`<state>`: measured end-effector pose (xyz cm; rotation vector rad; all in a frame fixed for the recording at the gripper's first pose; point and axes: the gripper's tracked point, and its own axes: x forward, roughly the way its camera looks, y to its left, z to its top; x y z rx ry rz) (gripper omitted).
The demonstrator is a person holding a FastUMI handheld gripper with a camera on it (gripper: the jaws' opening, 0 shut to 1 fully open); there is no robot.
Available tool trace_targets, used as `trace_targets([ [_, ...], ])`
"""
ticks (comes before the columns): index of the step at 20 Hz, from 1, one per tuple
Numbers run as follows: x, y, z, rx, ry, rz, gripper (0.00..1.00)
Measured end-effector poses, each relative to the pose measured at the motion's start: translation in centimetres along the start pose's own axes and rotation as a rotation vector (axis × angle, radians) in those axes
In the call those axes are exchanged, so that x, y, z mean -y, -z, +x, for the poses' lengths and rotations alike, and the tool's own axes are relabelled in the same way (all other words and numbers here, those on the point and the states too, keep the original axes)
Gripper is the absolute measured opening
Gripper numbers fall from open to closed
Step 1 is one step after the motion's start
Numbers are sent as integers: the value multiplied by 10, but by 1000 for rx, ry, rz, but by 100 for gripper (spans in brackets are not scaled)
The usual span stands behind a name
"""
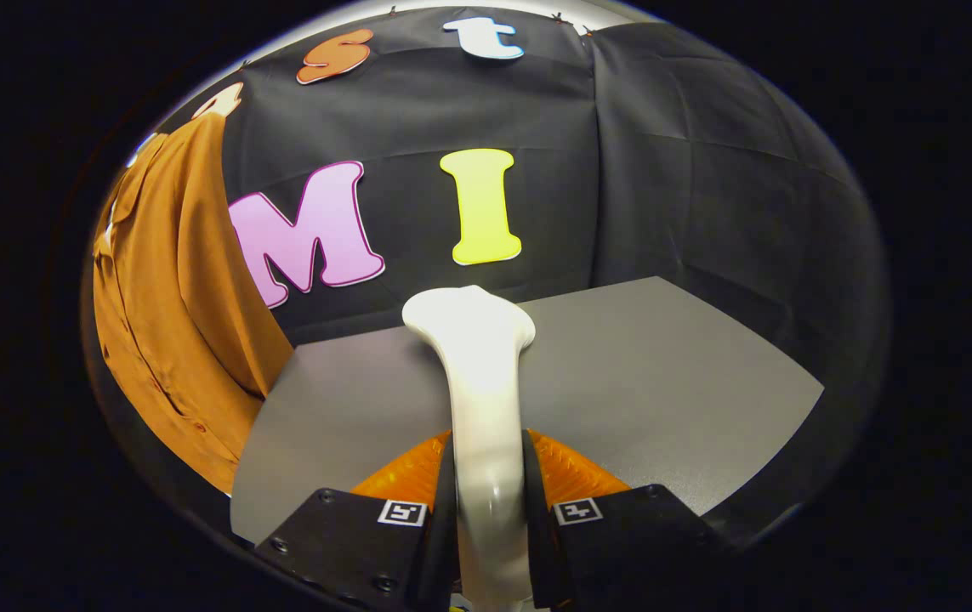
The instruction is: Iron the clothes twice with a garment steamer, once on the left side and once on the right side.
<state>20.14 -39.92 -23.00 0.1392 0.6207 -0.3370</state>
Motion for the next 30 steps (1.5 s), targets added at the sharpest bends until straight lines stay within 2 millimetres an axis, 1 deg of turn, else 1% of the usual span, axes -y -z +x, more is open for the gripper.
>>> trace_targets([
  [2,-3,-12,-12,43,-5,5,39],
  [4,-8,-20,-33,84,-21,10,39],
  [8,-33,-32,-67,149,-81,20,39],
  [13,-82,-57,-115,264,-135,-4,39],
  [17,-134,-66,-138,321,-159,-33,39],
  [19,-162,-66,-144,335,-161,-52,39],
  [21,-194,-63,-147,339,-171,-63,39],
  [25,-251,-54,-146,335,-170,-90,39],
  [28,-282,-46,-142,331,-150,-104,39],
  [30,-299,-40,-137,324,-130,-117,39],
])
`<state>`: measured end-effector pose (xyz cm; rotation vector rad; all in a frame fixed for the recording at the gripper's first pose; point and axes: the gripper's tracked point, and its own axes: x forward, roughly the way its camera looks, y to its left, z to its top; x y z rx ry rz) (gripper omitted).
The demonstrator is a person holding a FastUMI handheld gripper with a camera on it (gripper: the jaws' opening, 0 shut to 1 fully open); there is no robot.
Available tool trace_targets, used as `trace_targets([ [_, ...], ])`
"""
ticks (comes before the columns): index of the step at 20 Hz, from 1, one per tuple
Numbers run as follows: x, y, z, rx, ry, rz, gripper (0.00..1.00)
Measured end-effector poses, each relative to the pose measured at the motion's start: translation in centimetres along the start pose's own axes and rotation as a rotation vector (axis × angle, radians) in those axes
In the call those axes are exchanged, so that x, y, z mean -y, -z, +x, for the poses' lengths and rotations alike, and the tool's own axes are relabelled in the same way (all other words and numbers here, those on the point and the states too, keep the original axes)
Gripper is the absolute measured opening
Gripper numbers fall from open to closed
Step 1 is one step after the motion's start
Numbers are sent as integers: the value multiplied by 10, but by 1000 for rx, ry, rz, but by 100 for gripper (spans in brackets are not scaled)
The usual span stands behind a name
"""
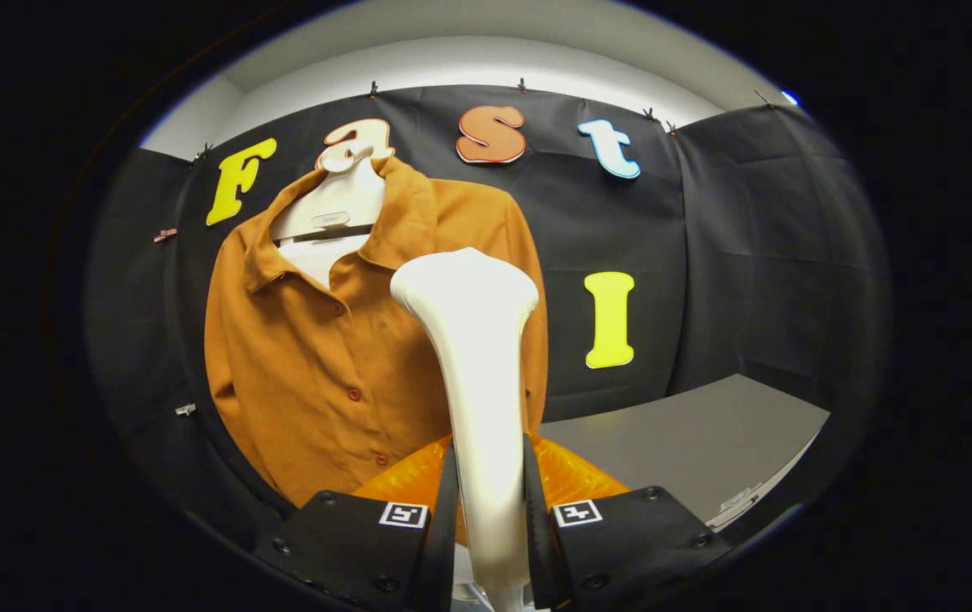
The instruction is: Iron the clothes twice with a garment steamer, once on the left side and once on the right side.
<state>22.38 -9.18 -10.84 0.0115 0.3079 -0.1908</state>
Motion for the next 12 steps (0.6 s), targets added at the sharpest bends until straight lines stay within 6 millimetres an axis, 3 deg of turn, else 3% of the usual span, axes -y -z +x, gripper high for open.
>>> trace_targets([
  [5,-23,14,16,-43,41,-19,39],
  [9,-29,24,26,-78,74,-51,39],
  [12,-29,45,33,-133,81,-75,39],
])
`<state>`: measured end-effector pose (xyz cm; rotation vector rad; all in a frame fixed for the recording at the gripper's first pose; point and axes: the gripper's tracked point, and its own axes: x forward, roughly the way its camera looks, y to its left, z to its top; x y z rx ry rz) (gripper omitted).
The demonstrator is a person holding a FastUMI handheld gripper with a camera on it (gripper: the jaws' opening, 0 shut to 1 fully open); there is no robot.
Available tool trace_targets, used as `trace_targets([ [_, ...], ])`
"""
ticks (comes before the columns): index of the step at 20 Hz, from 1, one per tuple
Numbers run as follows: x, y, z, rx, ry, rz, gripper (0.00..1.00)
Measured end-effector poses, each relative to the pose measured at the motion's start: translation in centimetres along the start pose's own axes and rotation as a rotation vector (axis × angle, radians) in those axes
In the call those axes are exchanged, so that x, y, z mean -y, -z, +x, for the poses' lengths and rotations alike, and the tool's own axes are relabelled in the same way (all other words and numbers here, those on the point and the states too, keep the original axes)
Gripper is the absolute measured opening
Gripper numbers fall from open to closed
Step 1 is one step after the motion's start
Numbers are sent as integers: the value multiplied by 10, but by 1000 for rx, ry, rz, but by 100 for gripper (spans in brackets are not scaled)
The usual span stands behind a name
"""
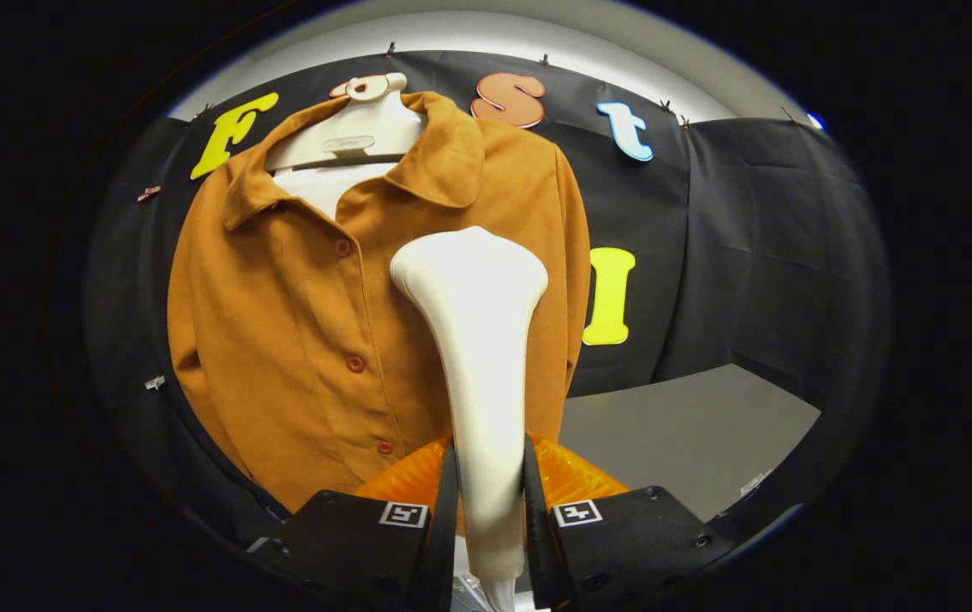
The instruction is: Iron the clothes twice with a garment steamer, once on the left side and once on the right side.
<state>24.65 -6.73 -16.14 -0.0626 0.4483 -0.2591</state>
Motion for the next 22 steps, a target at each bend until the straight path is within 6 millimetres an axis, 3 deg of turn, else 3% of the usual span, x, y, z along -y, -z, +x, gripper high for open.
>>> trace_targets([
  [9,5,76,25,-189,4,-12,39],
  [22,15,149,20,-377,15,-1,39],
])
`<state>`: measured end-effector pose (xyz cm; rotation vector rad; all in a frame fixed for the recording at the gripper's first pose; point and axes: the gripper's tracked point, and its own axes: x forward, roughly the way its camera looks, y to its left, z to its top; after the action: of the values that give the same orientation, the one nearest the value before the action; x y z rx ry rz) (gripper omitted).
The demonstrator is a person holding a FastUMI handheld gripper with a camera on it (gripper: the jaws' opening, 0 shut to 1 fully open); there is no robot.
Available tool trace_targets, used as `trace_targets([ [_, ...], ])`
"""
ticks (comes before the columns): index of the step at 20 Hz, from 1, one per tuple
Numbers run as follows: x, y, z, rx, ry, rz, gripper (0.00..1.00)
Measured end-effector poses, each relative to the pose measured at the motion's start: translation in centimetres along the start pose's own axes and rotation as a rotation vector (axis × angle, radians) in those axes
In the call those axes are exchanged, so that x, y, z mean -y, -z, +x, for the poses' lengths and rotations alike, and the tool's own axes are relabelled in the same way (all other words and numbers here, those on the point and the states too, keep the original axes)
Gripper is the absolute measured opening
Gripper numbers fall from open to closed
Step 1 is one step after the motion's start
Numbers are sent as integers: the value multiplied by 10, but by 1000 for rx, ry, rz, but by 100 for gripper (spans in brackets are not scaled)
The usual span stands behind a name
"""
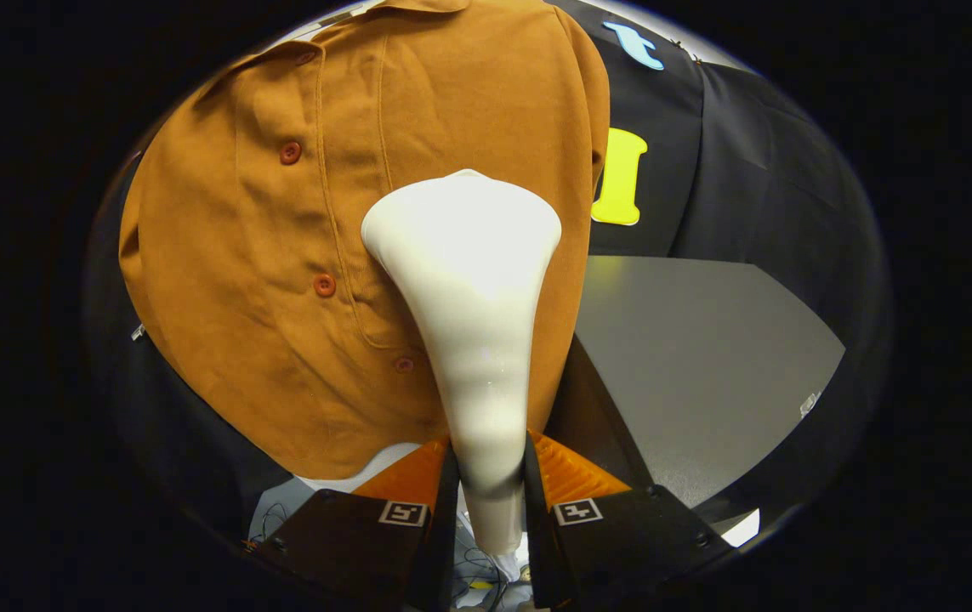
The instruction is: Iron the clothes twice with a garment steamer, once on the left side and once on the right side.
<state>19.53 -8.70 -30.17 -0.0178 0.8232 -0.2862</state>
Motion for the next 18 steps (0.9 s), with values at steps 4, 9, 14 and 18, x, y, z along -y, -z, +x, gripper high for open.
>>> trace_targets([
  [4,2,22,7,-53,1,-1,39],
  [9,6,45,12,-111,5,7,39],
  [14,12,53,4,-124,1,41,39],
  [18,19,6,-26,23,6,81,39],
])
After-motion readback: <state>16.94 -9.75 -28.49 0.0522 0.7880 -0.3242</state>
